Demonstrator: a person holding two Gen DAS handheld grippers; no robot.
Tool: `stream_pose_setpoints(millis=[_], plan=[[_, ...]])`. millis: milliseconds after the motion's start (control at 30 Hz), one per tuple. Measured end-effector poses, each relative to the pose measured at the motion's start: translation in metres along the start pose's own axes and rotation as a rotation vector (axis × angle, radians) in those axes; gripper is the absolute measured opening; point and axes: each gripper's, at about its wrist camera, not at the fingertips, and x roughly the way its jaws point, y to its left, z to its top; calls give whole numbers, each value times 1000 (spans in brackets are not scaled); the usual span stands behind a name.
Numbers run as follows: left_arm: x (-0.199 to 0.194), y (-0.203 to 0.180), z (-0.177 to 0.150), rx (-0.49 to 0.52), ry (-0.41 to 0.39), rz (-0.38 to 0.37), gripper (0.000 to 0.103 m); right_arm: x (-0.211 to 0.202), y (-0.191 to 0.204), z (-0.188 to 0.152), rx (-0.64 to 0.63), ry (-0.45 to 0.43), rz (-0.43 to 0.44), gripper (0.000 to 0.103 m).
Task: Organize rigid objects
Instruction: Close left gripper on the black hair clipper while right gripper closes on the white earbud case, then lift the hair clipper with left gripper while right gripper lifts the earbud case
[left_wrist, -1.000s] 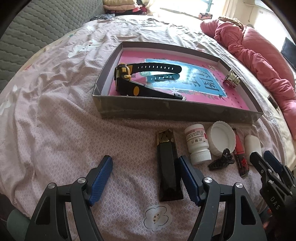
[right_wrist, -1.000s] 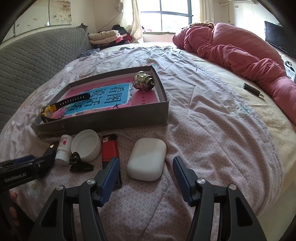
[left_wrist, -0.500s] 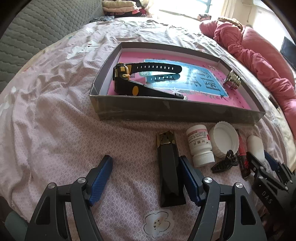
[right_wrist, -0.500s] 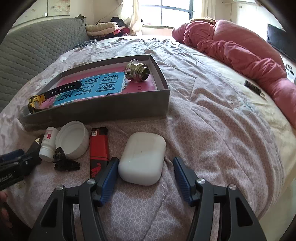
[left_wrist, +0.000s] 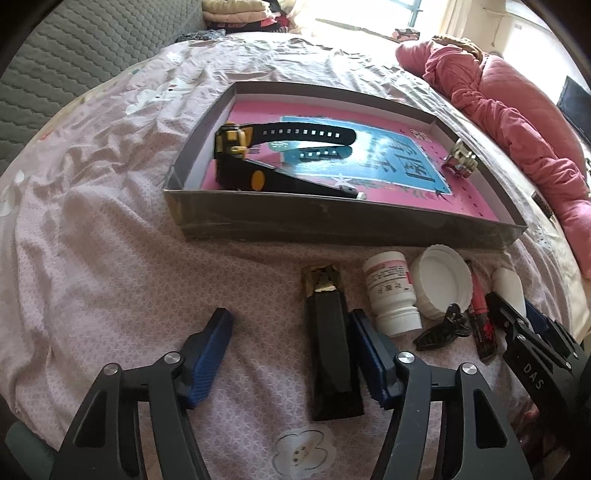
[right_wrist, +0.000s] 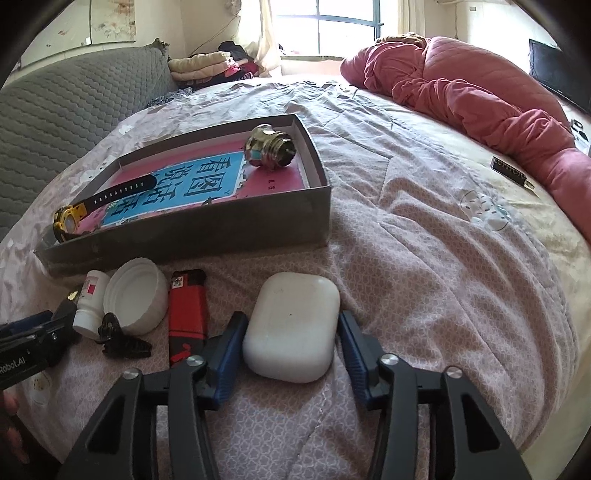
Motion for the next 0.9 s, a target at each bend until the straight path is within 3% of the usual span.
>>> stream_pose_setpoints(millis=[333,600,667,900], plan=[[4,-7,-1,23,23,-32,56,-4,-15,3,64,-14,29,45],[4,11,2,-51,14,-82,34,-9,-16,6,75,-39,45,45],[2,11,1,-58,14,-104,23,-8,-16,6,72,-39,49,45],[1,15,1,-84,24,-126,23,-3,-17,6,79,-17,58,45]])
